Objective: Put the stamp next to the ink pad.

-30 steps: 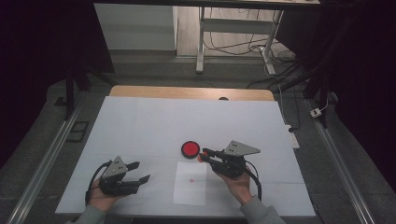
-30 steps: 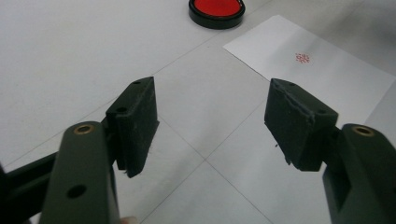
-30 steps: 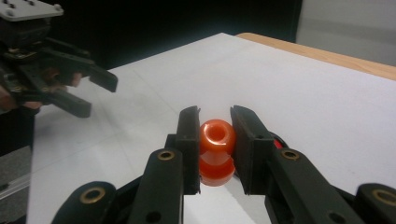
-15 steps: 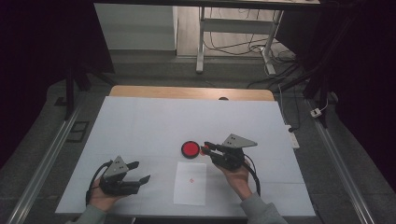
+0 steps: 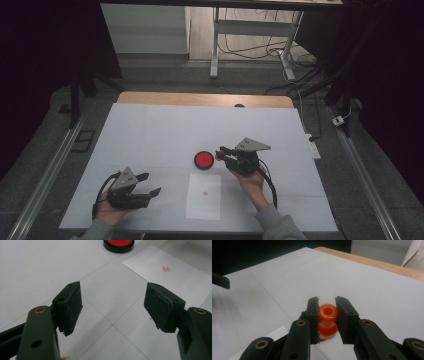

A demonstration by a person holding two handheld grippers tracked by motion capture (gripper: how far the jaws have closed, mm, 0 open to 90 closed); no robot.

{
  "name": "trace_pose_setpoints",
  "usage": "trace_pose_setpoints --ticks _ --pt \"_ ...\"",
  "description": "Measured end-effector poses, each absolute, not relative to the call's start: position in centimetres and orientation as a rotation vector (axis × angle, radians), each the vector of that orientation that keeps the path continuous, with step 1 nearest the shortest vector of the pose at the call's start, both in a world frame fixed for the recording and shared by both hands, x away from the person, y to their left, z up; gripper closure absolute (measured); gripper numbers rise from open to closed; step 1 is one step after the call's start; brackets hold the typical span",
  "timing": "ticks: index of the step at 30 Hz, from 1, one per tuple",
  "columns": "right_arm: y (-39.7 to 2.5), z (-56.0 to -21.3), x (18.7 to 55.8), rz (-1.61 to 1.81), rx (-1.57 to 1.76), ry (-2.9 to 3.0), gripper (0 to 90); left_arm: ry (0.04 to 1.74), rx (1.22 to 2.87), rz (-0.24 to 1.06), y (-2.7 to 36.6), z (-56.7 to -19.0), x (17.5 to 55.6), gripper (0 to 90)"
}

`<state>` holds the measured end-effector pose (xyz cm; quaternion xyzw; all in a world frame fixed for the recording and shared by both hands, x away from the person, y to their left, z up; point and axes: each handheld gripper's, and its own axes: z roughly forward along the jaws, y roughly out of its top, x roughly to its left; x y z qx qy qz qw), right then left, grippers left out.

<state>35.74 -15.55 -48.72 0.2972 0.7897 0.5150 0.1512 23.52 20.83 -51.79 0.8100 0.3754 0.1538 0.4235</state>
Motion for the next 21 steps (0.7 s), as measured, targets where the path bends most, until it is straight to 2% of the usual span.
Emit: trace_pose_setpoints --ticks 21 --pt "-14.7 -51.7 38.8 1.291 0.899 2.3 72.2 0.942 2.034 0.388 21.0 -51.9 23.6 30.2"
